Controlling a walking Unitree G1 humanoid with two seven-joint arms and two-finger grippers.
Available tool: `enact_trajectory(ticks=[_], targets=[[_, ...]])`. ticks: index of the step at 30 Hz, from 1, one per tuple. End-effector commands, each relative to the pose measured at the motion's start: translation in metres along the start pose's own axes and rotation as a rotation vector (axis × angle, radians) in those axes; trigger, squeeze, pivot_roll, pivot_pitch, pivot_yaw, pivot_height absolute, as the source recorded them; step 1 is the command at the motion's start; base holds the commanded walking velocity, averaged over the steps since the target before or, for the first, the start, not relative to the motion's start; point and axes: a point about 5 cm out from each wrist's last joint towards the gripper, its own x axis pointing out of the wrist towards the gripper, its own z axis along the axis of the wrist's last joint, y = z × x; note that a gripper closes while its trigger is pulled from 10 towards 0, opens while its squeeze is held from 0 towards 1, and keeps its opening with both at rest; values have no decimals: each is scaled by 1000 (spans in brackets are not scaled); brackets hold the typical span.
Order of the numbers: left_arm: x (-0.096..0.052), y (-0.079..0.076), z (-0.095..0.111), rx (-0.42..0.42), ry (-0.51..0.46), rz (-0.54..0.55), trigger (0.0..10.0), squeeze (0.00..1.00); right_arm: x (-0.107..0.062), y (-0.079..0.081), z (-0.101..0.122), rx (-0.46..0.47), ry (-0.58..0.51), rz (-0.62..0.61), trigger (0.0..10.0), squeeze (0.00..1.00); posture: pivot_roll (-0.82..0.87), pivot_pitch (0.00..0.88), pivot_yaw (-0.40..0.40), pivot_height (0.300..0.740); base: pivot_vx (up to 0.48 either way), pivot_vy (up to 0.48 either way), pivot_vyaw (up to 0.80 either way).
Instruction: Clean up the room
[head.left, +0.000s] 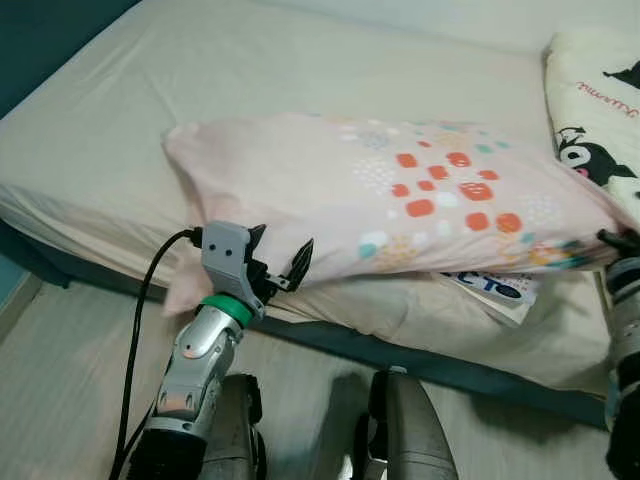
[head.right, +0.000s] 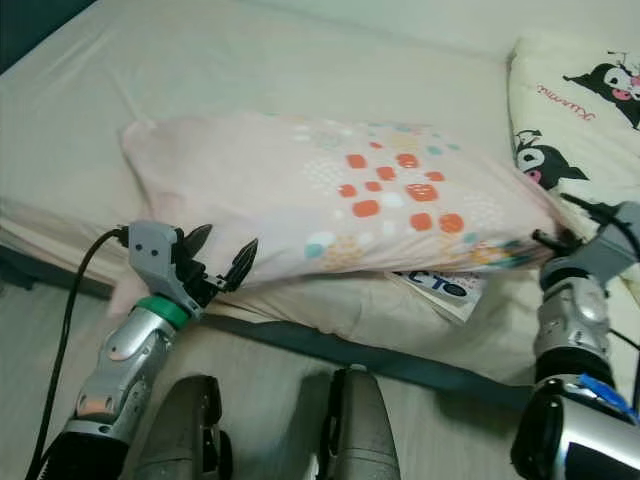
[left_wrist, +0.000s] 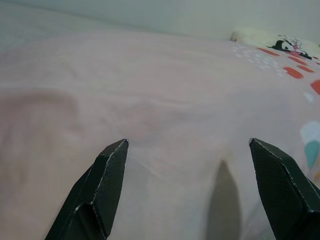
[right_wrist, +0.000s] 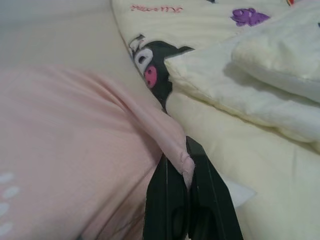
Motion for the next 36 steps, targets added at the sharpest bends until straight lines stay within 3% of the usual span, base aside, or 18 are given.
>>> enact_trajectory(ticks=[1,8,12,15,18,25,31,32,34,35,36], targets=[[-3,-4,-7,-2,25,-5,10000,0,-4,-20,-12,-50,67,-88,0,0,25,152,-3,618,0,0,0],[-3,-9,-9,-8,29,-20,10000,0,-8,-48,-10,-89,77,-290,0,0,18,156,-6,618,0,0,0],[-3,-10,-9,-5,32,-26,10000,0,-8,-46,-14,-103,112,-272,0,0,18,156,-6,618,0,0,0],[-2,-13,-11,4,38,-34,10000,0,-15,-41,-41,-209,261,-214,0,0,19,158,-7,618,0,0,0],[-2,-13,-11,7,39,-34,10000,0,-17,-43,-45,-230,275,-239,0,0,19,158,-7,618,0,0,0],[-2,-13,-11,11,39,-34,10000,0,-23,-56,-50,-212,279,-380,0,0,21,157,-9,618,0,0,0],[-3,-12,-10,16,37,-28,10000,0,-23,-63,-43,-188,241,-459,0,0,24,155,-12,618,0,0,0],[-2,-12,-10,17,37,-27,10000,0,-22,-64,-39,-189,226,-468,863,0,24,155,-12,618,0,0,0],[-2,-12,-10,17,37,-27,10000,0,-22,-65,-37,-190,218,-473,863,0,24,155,-12,618,0,0,0],[-2,-12,-10,17,37,-28,10000,0,-21,-66,-35,-196,209,-486,8314,671,23,154,-11,618,0,0,0],[-2,-12,-10,17,37,-28,10000,0,-21,-66,-34,-201,203,-496,8314,671,23,154,-11,618,0,0,0]])
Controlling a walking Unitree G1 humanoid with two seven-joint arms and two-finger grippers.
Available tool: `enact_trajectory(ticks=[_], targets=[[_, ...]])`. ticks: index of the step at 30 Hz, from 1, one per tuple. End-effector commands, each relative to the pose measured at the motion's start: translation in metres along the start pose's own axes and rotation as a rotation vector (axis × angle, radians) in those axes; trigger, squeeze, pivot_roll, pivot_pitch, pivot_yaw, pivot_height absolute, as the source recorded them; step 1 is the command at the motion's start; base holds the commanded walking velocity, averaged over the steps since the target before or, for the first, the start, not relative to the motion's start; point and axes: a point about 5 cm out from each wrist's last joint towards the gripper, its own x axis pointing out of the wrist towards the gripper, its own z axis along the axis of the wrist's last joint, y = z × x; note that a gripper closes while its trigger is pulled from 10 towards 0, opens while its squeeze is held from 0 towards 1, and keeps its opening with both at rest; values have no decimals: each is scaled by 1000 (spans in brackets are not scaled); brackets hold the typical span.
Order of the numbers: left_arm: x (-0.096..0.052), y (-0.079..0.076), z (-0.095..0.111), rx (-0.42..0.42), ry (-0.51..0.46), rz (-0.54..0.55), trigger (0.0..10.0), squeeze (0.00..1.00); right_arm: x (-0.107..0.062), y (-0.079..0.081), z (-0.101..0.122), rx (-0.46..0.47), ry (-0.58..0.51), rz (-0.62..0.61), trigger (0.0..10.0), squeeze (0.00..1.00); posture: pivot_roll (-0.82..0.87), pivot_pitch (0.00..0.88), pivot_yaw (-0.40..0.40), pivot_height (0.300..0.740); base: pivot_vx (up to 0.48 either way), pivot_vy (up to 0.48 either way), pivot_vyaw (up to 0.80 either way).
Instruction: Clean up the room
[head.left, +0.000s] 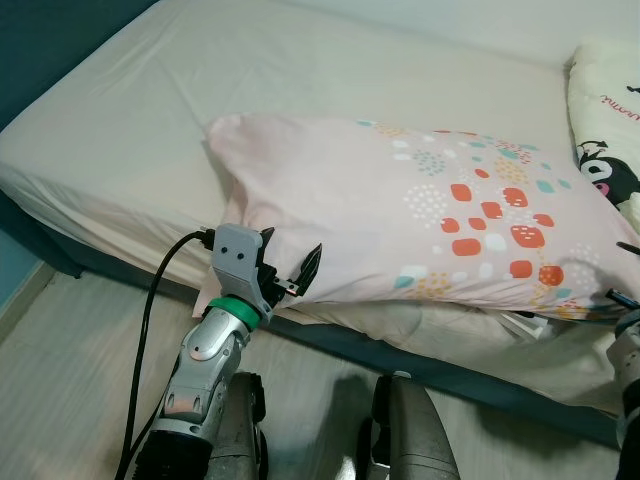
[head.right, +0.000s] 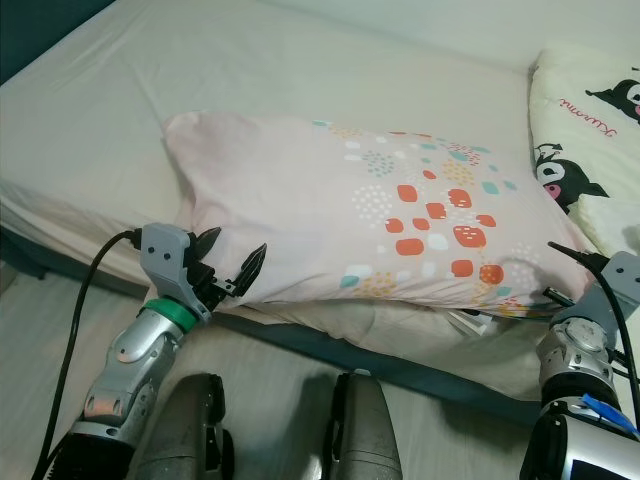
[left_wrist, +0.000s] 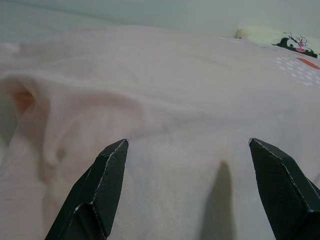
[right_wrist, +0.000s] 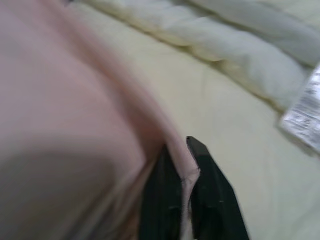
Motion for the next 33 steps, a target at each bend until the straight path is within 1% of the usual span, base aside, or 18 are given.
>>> enact_trajectory(ticks=[1,2,11,12,15,16,17,19,20,22,24,26,27,28,29,30,31,33], targets=[[-4,-2,-7,-6,18,3,10000,0,4,-24,-3,-3,12,-104,8314,671,23,154,-11,618,0,0,0],[-4,-2,-7,-6,18,0,10000,0,4,-24,0,3,-6,-105,10000,1000,23,154,-11,618,0,0,0],[-2,-4,-6,-10,14,-9,10000,0,3,-22,11,-1,-67,-143,10000,1000,19,150,-9,618,0,0,0],[-2,-4,-6,-10,13,-11,10000,0,1,-17,11,9,-83,-144,10000,0,19,150,-9,618,0,0,0],[-2,-4,-6,-11,13,-13,10000,0,-1,-11,10,21,-90,-148,10000,0,19,150,-9,618,0,0,0],[-2,-4,-6,-12,12,-15,10000,0,-4,-5,10,37,-105,-143,10000,0,19,150,-9,618,0,0,0],[-2,-4,-6,-12,12,-16,10000,0,-8,3,14,77,-170,-129,10000,0,25,147,-7,618,0,0,0],[-2,-4,-6,-12,12,-16,10000,0,-8,3,14,77,-170,-129,10000,0,25,147,-7,618,0,0,0],[-2,-4,-6,-12,12,-17,10000,0,-12,8,19,97,-232,-110,10000,0,24,146,-5,618,0,0,0],[-2,-4,-6,-10,12,-23,10000,0,-25,31,32,69,-396,40,10000,0,24,144,-3,618,0,0,0],[-2,-4,-6,-10,12,-23,10000,0,-25,31,32,69,-396,40,10000,0,24,144,-3,618,0,0,0],[-2,-5,-6,-9,12,-31,10000,0,-35,54,30,-30,-448,193,10000,0,24,139,-4,618,0,0,0],[-2,-5,-6,-9,12,-31,10000,0,-35,54,30,-30,-448,193,10000,0,24,139,-4,618,0,0,0],[-1,-5,-5,-8,12,-35,10000,0,-39,63,25,-87,-435,253,10000,0,25,135,-5,618,0,0,0],[-1,-5,-5,-8,12,-35,10000,0,-39,63,25,-87,-435,253,10000,0,25,135,-5,618,0,0,0],[-1,-6,-5,-7,11,-38,10000,0,-41,69,19,-142,-426,284,10000,0,25,135,-5,618,0,0,0],[-1,-6,-5,-7,11,-38,10000,0,-41,69,19,-142,-426,284,10000,0,25,135,-5,618,0,0,0],[-1,-7,-5,-5,11,-45,10000,0,-44,74,11,-202,-416,300,10000,0,26,130,-5,618,0,0,0]])
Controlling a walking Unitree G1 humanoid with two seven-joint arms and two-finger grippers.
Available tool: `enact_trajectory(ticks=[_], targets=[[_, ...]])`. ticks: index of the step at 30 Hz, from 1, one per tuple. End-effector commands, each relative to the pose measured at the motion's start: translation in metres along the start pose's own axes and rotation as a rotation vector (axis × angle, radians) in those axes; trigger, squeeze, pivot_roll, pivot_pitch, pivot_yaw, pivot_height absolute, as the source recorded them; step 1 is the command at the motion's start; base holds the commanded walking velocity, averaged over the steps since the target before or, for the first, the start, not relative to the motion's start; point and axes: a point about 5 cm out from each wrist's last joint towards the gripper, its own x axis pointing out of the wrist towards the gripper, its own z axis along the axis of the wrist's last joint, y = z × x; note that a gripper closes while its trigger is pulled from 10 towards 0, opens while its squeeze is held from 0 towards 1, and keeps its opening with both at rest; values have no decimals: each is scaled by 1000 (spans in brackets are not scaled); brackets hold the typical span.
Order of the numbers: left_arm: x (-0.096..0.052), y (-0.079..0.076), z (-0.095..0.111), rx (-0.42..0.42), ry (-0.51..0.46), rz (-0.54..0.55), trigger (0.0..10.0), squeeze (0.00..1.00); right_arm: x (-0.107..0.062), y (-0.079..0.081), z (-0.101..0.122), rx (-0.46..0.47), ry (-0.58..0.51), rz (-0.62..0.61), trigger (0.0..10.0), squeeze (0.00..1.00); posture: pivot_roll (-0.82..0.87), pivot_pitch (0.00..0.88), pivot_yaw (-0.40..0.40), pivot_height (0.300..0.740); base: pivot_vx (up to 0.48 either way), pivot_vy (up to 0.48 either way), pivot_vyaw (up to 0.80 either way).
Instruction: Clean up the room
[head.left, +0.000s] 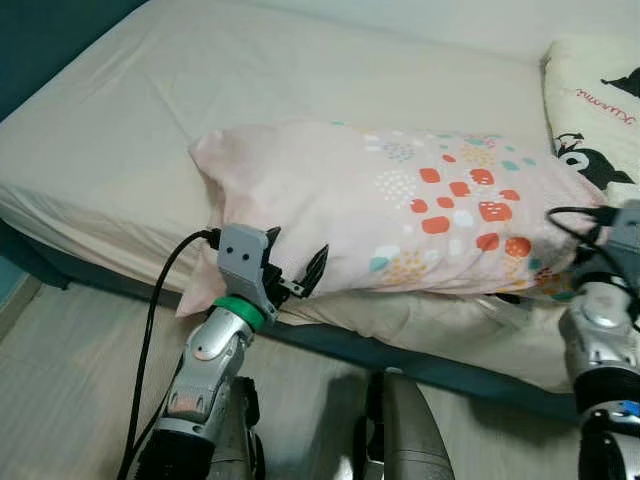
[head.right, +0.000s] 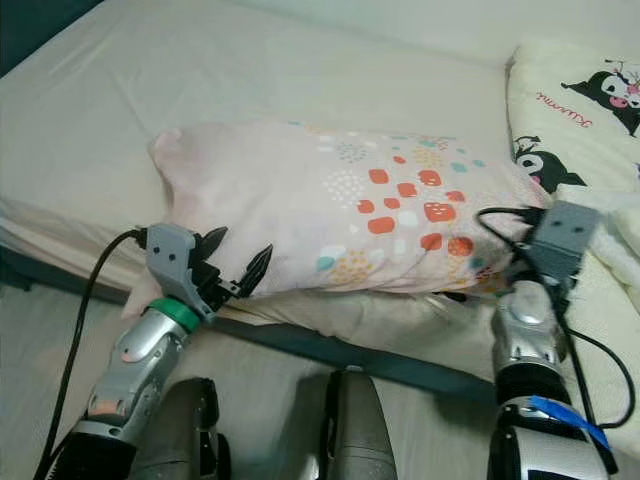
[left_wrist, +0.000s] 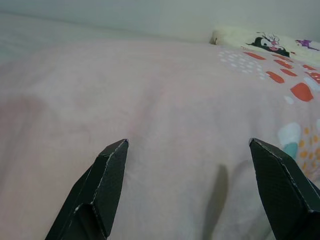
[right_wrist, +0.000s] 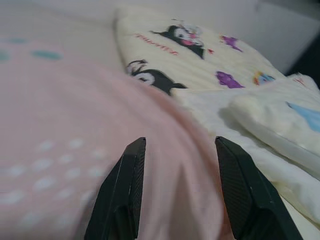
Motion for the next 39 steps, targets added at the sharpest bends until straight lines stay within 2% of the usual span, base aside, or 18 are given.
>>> enact_trajectory(ticks=[1,5,8,10,11,12,13,18,20,24,27,30,31,32,33,35,37,39], targets=[[-2,-2,-6,-10,19,-9,10000,0,-6,-1,-13,-35,47,4,10000,0,26,130,-5,618,0,0,0],[-3,-1,-7,-5,20,4,10000,0,-6,-11,-12,87,35,-76,10000,0,27,124,-1,618,0,0,0],[-4,24,-10,26,40,208,10000,0,-10,23,-1,256,9,215,10000,0,25,120,4,618,0,0,0],[-4,29,-10,36,43,250,10000,0,-12,30,1,279,1,279,10000,0,25,120,4,618,0,0,0],[-8,50,-7,34,18,381,10000,0,-24,55,7,345,-12,474,10000,0,24,122,6,618,0,0,0],[-8,50,-7,34,18,381,10000,0,-24,55,7,345,-12,474,10000,0,24,122,6,618,0,0,0],[-12,65,-2,34,-11,471,10000,0,-37,74,13,398,-25,629,10000,0,24,122,6,618,0,0,0],[-14,82,13,23,-76,527,10000,0,-64,101,22,478,-41,847,10000,0,28,124,6,618,0,0,0],[-16,94,18,47,-73,561,10000,0,-91,121,16,465,-18,998,10000,0,26,123,8,618,0,0,0],[-19,101,14,36,-50,581,10000,0,-105,128,8,437,7,1055,10000,0,27,124,10,618,0,0,0],[-24,107,-1,-66,33,516,10000,0,-121,132,-1,486,43,1103,10000,0,28,129,10,618,0,0,0],[-25,108,-6,-138,54,486,10000,0,-121,130,-2,495,43,1081,10000,0,28,129,10,618,0,0,0],[-26,108,-11,-204,62,465,10000,1000,-120,128,-3,522,46,1050,10000,0,27,135,3,618,0,0,0],[-27,108,-16,-294,60,440,10000,1000,-121,126,-3,551,48,1034,10000,0,27,135,3,618,0,0,0],[-27,108,-16,-294,60,440,10000,1000,-121,126,-3,551,48,1034,10000,0,27,135,3,618,0,0,0],[-26,107,-24,-460,36,420,10000,1000,-125,120,1,647,56,1029,10000,0,28,141,0,618,0,0,0],[-26,107,-24,-460,36,420,10000,1000,-125,120,1,647,56,1029,10000,0,28,141,0,618,0,0,0],[-23,109,-29,-598,2,428,10000,1000,-129,113,5,724,54,1032,10000,0,16,149,4,618,0,0,0]])
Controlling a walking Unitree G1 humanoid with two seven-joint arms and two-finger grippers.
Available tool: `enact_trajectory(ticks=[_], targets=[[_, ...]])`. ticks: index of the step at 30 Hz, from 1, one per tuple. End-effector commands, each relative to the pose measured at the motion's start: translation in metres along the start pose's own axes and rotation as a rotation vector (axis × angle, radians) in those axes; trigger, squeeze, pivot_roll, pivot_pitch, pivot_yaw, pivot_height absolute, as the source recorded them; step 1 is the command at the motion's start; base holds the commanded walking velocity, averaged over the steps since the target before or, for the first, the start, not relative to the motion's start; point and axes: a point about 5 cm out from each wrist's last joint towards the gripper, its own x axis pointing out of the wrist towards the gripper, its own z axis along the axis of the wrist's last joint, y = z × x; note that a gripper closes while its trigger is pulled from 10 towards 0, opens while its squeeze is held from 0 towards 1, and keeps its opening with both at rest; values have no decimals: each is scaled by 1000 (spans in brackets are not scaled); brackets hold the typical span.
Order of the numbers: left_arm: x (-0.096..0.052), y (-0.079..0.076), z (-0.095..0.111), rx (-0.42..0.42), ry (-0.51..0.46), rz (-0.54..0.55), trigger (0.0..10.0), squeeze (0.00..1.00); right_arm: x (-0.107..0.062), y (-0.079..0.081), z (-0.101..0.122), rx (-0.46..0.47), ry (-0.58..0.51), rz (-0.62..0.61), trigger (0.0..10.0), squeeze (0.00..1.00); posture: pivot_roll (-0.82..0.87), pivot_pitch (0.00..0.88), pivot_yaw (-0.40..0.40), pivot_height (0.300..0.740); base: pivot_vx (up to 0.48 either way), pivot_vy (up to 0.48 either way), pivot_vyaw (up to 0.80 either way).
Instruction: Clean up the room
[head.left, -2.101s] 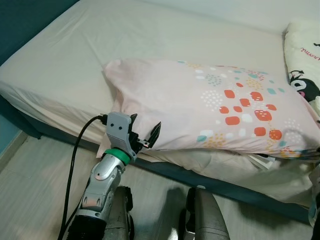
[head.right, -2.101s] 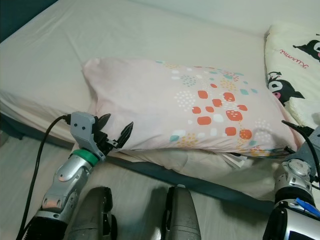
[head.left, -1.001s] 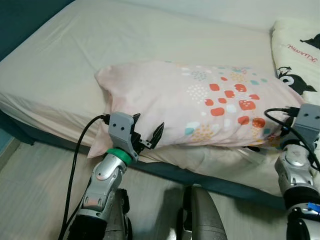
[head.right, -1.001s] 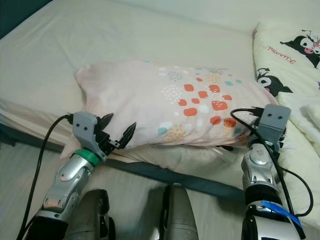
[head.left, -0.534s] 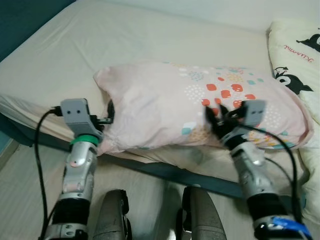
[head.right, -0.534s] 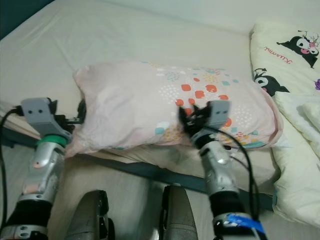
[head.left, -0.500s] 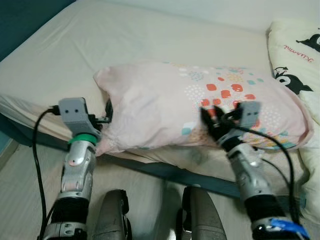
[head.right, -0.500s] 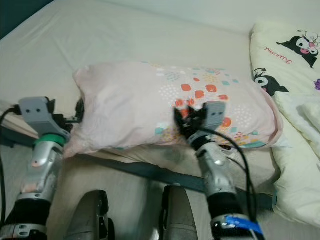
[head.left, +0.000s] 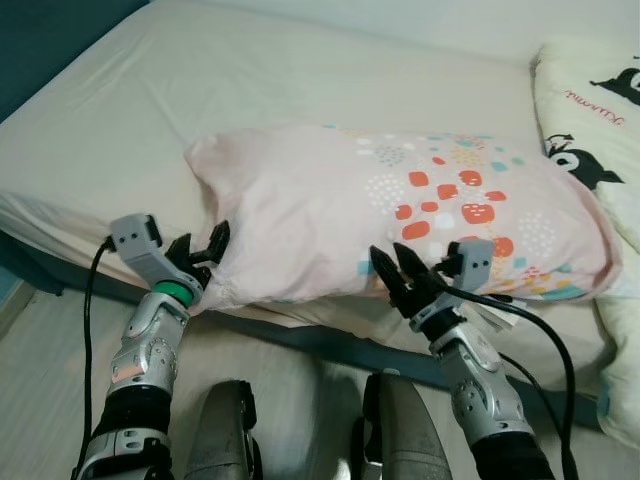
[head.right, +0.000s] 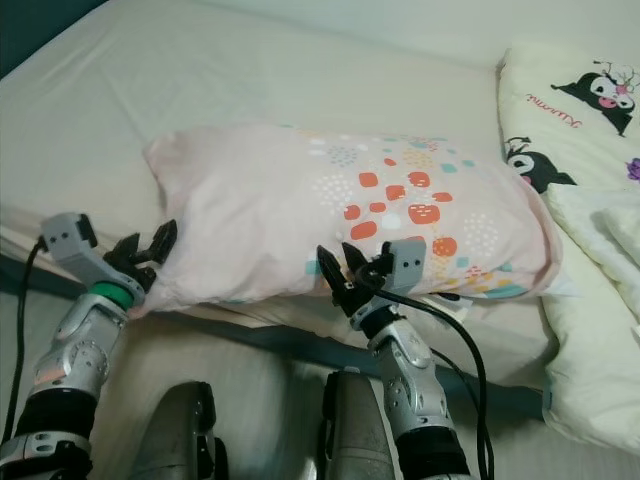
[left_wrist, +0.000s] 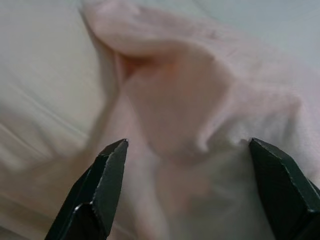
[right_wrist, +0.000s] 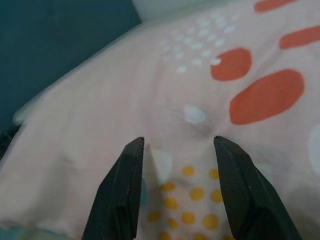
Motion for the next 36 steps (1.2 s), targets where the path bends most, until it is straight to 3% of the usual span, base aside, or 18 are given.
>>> enact_trajectory(ticks=[1,2,4,5,6,9,12,19,22,25,30,31,33,36], targets=[[-1,5,-7,-81,20,14,10000,1000,-7,0,0,43,-6,0,10000,0,16,149,4,618,0,0,0],[1,4,-9,-165,13,10,10000,1000,-12,-1,0,55,-7,2,10000,0,9,153,8,618,0,0,0],[1,4,-9,-165,13,10,10000,1000,-12,-1,0,55,-7,2,10000,0,9,153,8,618,0,0,0],[3,3,-10,-224,5,6,10000,1000,-16,-1,-1,64,0,6,10000,0,8,154,9,618,0,0,0],[3,3,-10,-224,5,6,10000,1000,-16,-1,-1,64,0,6,10000,0,8,154,9,618,0,0,0],[14,-5,-8,-465,-36,-49,10000,1000,-30,-3,-8,86,28,-20,10000,0,-5,161,15,618,0,0,0],[16,-6,-8,-528,-31,-86,10000,1000,-34,-4,-10,83,42,-26,10000,0,-8,163,19,618,0,0,0],[20,-15,-14,-534,18,-147,10000,1000,-36,-3,-9,89,53,-22,10000,0,-8,166,19,618,0,0,0],[29,-35,-19,-581,52,-224,10000,1000,-36,-4,-9,86,76,-17,10000,0,-19,173,25,618,0,0,0],[33,-42,-19,-580,69,-253,10000,1000,-37,-4,-9,84,85,-15,10000,0,-21,176,27,618,0,0,0],[39,-60,-23,-515,134,-335,10000,1000,-39,-5,-10,85,103,-16,10000,0,-20,177,27,618,0,0,0],[42,-70,-26,-479,163,-377,10000,0,-41,-6,-12,86,114,-25,10000,0,-21,175,28,618,0,0,0],[45,-86,-30,-440,195,-436,10000,0,-43,-6,-16,89,133,-38,10000,0,-22,174,28,618,0,0,0],[46,-97,-33,-388,230,-495,10000,0,-45,-7,-17,98,137,-51,10000,0,-22,170,26,618,0,0,0]])
